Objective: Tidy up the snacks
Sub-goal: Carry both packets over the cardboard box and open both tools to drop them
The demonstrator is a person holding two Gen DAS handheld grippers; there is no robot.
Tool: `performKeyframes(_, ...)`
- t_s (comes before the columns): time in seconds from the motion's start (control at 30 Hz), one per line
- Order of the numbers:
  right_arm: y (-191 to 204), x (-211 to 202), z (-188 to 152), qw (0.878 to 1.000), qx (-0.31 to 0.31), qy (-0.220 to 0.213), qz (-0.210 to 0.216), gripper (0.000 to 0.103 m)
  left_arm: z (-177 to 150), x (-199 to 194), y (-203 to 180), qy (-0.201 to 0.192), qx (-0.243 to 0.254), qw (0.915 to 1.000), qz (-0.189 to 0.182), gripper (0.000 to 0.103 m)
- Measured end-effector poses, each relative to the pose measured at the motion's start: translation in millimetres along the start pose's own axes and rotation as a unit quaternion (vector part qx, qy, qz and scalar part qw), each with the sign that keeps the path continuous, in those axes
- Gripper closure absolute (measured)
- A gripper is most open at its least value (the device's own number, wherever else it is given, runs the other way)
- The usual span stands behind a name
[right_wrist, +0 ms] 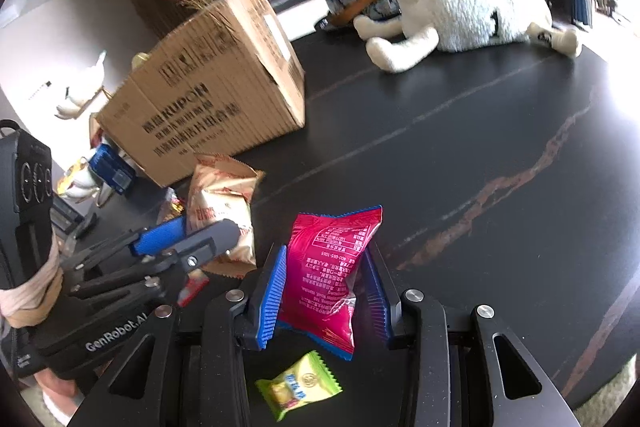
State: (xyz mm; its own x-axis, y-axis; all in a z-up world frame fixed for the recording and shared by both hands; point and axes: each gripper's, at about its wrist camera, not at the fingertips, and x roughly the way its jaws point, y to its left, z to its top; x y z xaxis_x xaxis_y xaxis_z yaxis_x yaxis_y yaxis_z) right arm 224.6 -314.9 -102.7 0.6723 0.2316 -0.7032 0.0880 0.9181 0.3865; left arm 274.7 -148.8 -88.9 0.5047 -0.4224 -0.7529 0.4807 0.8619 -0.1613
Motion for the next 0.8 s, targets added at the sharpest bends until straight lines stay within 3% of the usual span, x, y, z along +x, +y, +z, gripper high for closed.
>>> performKeyframes(0.8,93,-69,61,0.991,-0.082,-0.104,0.021,0.064,40,-118,31,-0.12,-0.019,0.9911,0.055,0.059)
